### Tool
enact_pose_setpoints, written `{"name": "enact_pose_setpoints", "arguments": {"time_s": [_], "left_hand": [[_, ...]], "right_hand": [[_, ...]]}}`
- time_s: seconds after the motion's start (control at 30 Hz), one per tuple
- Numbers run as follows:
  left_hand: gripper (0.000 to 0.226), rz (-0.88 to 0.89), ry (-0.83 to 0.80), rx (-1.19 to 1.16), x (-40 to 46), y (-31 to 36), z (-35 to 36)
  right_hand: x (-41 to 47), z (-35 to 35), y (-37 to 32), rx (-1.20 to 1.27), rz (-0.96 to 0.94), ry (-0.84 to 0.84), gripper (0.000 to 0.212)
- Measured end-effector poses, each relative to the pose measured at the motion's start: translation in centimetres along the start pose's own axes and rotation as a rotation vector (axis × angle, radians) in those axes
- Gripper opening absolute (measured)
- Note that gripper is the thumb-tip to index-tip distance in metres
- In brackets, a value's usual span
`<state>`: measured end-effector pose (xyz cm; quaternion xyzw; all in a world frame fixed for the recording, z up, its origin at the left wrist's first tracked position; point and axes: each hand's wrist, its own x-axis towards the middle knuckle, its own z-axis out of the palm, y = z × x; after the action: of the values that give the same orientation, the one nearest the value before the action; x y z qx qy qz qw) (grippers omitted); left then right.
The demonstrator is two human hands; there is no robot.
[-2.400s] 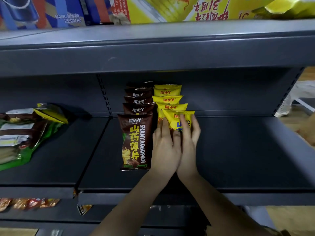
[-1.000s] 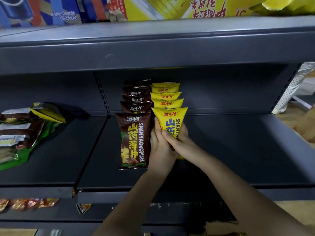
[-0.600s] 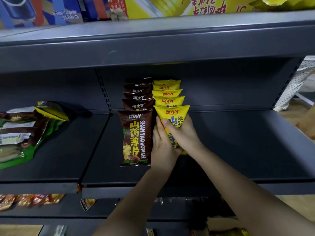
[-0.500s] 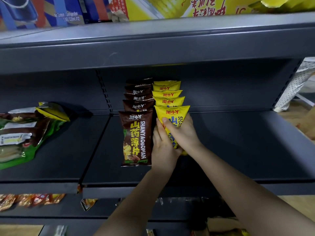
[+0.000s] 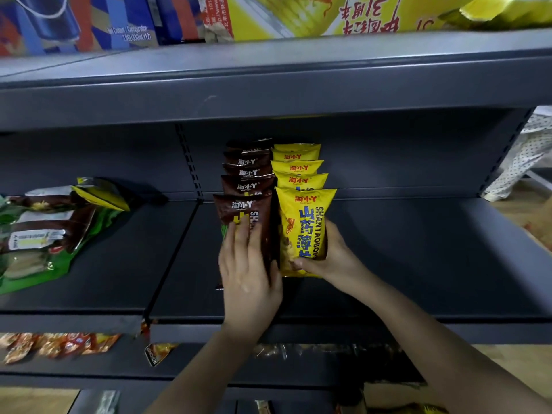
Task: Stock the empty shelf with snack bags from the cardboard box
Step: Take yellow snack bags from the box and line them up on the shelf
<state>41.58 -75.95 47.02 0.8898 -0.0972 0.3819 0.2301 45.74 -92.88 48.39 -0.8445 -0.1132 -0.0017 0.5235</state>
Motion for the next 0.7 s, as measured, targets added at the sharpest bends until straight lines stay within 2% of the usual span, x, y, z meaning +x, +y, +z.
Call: {"name": "enact_pose_setpoints", "arguments": {"time_s": [0.1,0.23,0.43,0.7], "left_hand": [[0.081,-0.164,-0.092,-0.025,-0.1,-1.9,-0.3],[0.104,-0.246,-0.268,-0.3,-0.6,-2.8,-0.8],[0.112,-0.264,-0.239,-0.317,0.1,-3.6,-0.2],[0.115,-0.283,-0.248,-0.269,0.4,-3.4,-0.2]], "right_hand": [[0.1,0.2,0.4,-0.029,-0.005,-0.041,0.097],[0.4,0.6,0.8,-0.112,-0.036,-0.057,0.107],[0.9,1.3,1.0,-0.186,-0.077,0.07,0.105],[0.8,1.0,0.7,-0.174,-0.07,0.029,0.106]]}}
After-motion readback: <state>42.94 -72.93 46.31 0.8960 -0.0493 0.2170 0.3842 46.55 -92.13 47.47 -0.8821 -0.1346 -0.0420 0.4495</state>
